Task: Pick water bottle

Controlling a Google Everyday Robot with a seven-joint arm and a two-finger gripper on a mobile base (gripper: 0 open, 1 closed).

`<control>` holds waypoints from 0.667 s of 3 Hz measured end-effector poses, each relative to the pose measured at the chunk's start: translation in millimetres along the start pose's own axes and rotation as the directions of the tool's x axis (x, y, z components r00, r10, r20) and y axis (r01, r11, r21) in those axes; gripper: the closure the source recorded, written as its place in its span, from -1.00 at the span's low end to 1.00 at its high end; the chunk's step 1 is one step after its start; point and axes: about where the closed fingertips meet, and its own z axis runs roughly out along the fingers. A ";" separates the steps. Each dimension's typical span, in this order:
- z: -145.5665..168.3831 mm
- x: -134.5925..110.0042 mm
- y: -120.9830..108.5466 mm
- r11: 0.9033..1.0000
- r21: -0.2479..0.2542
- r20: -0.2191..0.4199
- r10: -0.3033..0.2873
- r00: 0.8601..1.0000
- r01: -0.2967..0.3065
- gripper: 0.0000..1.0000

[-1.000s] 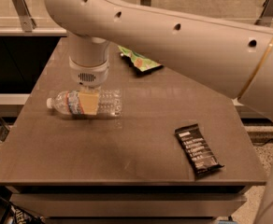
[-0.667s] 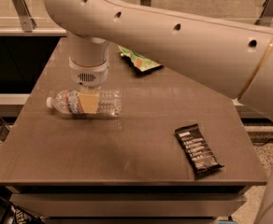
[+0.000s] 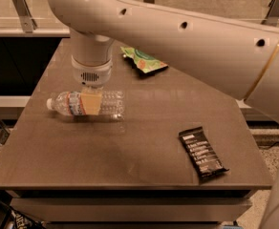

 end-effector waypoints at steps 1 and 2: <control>-12.7 1.8 -4.7 1.000 0.000 0.038 -0.025 0.999 0.025 1.00; -32.6 4.8 -14.2 0.999 0.014 0.076 -0.047 0.996 0.046 1.00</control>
Offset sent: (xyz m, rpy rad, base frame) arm 0.0229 -0.0186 0.0584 0.1195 -0.0374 0.0750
